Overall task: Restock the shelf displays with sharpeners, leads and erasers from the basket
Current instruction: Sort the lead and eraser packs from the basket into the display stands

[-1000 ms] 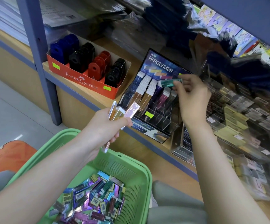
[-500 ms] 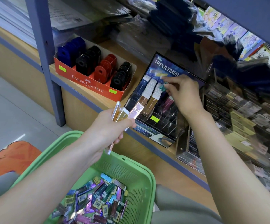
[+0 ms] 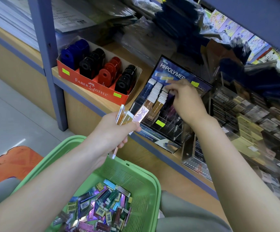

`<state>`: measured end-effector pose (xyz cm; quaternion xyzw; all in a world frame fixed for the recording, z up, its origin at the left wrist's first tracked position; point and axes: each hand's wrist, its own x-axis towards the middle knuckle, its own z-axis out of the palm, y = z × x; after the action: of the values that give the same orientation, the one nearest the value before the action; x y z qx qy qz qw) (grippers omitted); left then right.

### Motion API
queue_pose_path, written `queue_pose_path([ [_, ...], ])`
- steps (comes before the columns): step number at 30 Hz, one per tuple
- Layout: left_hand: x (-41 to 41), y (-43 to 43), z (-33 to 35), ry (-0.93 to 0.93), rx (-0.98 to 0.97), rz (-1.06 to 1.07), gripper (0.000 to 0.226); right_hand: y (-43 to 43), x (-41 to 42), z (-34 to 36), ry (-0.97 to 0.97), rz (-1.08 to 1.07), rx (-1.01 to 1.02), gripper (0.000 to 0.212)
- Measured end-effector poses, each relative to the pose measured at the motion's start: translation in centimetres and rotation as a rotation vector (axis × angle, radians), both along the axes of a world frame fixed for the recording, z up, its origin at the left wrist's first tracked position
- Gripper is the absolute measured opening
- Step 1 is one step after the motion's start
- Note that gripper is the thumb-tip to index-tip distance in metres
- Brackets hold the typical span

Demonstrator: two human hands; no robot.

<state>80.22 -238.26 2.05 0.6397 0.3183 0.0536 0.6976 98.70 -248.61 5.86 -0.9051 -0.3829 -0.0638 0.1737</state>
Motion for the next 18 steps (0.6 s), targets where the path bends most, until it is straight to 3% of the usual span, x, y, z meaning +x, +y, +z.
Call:
queue_pose_path([
  [7,-0.1,0.1,0.2,-0.02,0.001,-0.005,0.037,-0.6,-6.4,-0.1,0.119,0.039,0.327,0.019],
  [14,-0.5,0.2,0.4,-0.033,0.032,-0.051,0.026,-1.3,-9.6,-0.3,0.679,0.065,0.402,0.007],
  [18,-0.7,0.8,0.6,-0.05,0.087,0.044,0.019,-1.8,-10.0,-0.1,0.915,0.001,0.441,0.006],
])
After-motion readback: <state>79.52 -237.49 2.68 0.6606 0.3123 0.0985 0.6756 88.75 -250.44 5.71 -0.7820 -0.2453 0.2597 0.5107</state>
